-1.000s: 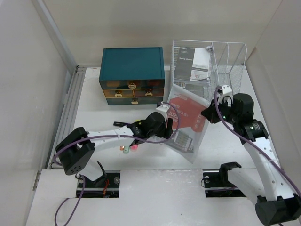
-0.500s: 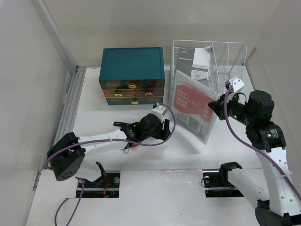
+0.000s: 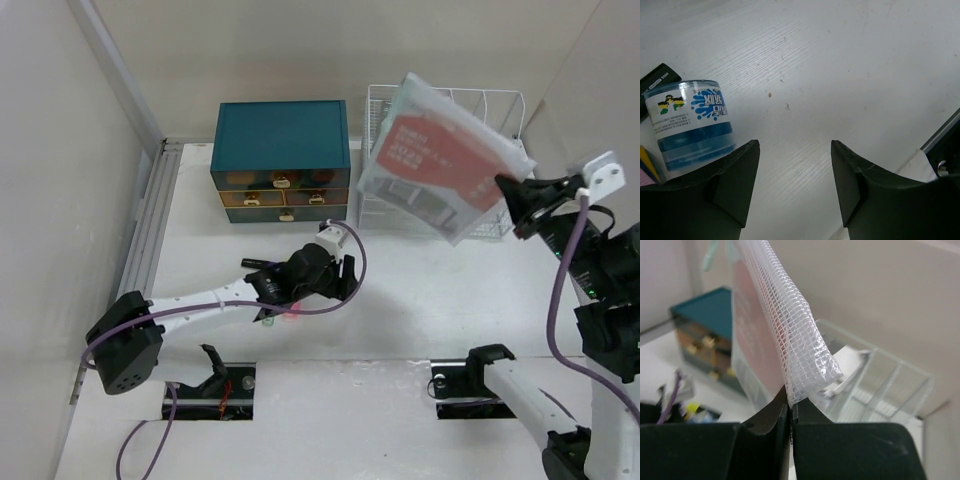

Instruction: Organize the desk

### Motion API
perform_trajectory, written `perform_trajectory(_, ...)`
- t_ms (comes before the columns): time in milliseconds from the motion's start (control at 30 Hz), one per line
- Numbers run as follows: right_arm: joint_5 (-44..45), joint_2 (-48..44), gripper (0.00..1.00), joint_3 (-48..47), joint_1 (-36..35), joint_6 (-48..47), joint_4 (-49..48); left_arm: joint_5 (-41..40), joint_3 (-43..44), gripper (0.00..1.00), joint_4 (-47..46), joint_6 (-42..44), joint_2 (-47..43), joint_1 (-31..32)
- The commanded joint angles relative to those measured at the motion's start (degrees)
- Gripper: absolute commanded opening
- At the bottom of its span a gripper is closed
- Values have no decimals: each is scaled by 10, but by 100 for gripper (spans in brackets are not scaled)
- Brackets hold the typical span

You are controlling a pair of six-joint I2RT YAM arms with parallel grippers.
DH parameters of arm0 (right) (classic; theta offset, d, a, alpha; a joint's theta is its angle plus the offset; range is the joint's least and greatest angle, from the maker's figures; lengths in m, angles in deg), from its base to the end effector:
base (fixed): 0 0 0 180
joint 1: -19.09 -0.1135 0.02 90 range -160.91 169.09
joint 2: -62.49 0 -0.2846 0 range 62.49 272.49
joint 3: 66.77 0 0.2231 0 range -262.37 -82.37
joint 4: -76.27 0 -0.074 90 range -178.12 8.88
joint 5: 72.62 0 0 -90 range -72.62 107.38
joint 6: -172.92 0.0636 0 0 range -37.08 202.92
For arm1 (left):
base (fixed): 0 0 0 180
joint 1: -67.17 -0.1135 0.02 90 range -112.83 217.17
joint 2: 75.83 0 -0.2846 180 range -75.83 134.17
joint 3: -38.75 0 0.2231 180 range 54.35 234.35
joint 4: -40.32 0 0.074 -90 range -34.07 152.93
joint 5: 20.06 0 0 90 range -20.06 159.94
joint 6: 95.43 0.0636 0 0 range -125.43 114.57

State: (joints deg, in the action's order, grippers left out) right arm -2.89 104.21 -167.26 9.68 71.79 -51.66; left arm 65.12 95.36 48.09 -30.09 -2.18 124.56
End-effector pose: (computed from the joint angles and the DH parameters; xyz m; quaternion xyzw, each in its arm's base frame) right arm 0.0516 0.0309 0.5093 -0.2460 0.6203 0.1059 0.7372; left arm 0.1543 -0.2312 0.2636 0.2154 0.8140 -0.3266 0.4293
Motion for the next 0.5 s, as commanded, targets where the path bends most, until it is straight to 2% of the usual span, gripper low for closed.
perform_trajectory(0, 150, 24, 0, -46, 8, 21, -137, 3, -8, 56, -2, 13, -30, 0)
perform_trajectory(233, 309, 79, 0, -57, 33, 7, -258, 9, -26, 56, -7, 13, -48, 0)
perform_trajectory(467, 391, 122, 0, -7, 38, -34, -367, 14, -44, 56, -12, 8, -74, 0)
